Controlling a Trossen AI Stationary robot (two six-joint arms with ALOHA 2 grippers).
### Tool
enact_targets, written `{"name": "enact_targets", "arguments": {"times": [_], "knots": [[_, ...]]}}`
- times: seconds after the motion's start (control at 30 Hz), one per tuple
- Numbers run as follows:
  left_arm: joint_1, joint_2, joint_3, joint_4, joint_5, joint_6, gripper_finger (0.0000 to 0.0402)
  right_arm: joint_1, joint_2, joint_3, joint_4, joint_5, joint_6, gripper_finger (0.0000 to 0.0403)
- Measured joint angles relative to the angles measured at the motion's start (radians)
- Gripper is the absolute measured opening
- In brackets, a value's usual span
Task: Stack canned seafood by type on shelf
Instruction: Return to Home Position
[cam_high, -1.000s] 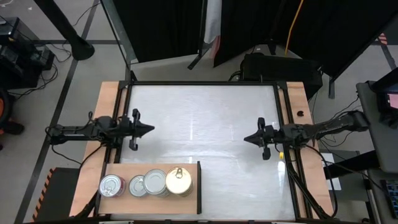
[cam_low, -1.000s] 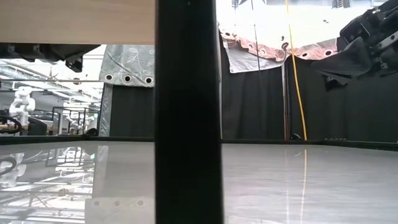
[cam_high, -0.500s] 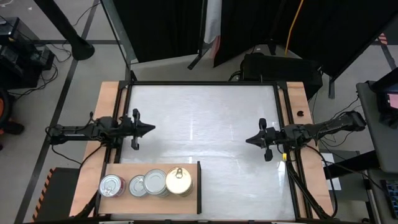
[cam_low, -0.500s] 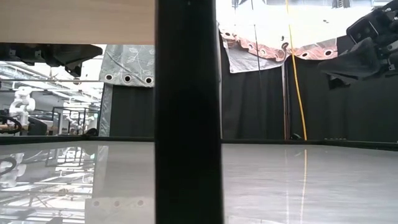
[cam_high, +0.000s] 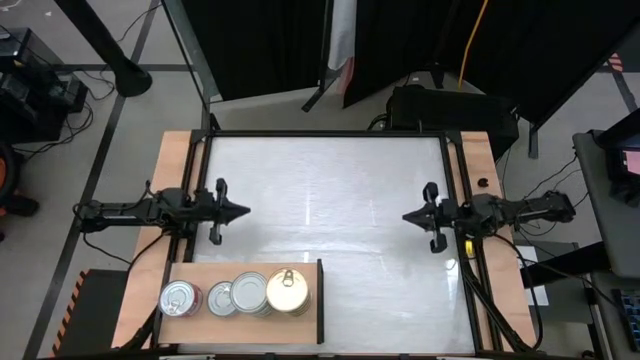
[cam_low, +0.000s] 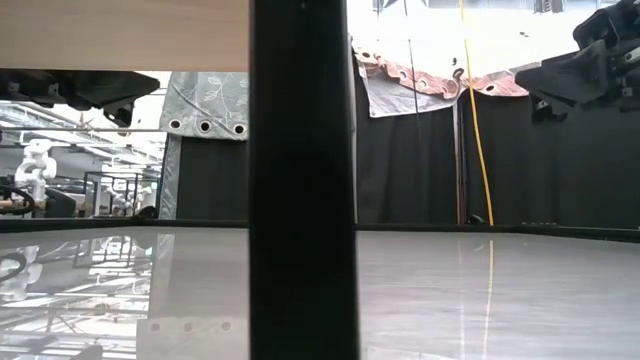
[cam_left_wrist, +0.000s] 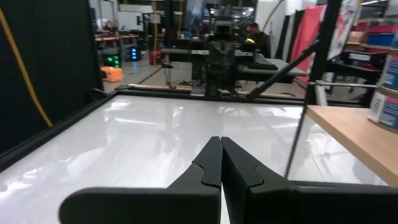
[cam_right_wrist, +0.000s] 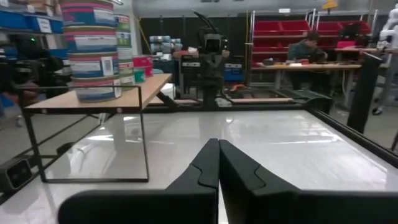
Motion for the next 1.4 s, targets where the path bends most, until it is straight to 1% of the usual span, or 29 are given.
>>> {"name": "enact_targets", "arguments": {"times": [0.1, 0.2, 0.47, 0.63, 0.93, 1.17, 1.27, 1.4], "knots": [[0.000, 0.000, 0.000, -0.007, 0.018, -0.001, 0.0000, -0.030, 0.000, 0.000, -0.003, -0.032, 0.003, 0.0000], [0.000, 0.000, 0.000, -0.011, 0.018, -0.001, 0.0000, -0.057, 0.001, 0.000, -0.013, -0.082, 0.002, 0.0000], [0.000, 0.000, 0.000, 0.009, 0.025, 0.025, 0.0000, -0.127, 0.001, 0.000, -0.021, -0.162, 0.004, 0.0000], [0.000, 0.000, 0.000, 0.000, 0.074, 0.029, 0.0000, -0.132, 0.001, 0.000, -0.023, -0.162, 0.017, 0.0000], [0.000, 0.000, 0.000, -0.004, 0.074, 0.077, 0.0000, -0.131, 0.001, 0.000, -0.024, -0.160, 0.018, 0.0000], [0.000, 0.000, 0.000, 0.024, 0.119, 0.077, 0.0000, -0.131, 0.001, 0.000, -0.024, -0.160, 0.018, 0.0000], [0.000, 0.000, 0.000, 0.073, 0.145, 0.077, 0.0000, -0.131, 0.001, 0.000, -0.024, -0.159, 0.018, 0.0000], [0.000, 0.000, 0.000, 0.094, 0.147, 0.077, 0.0000, -0.131, 0.001, 0.000, -0.024, -0.159, 0.018, 0.0000]]}}
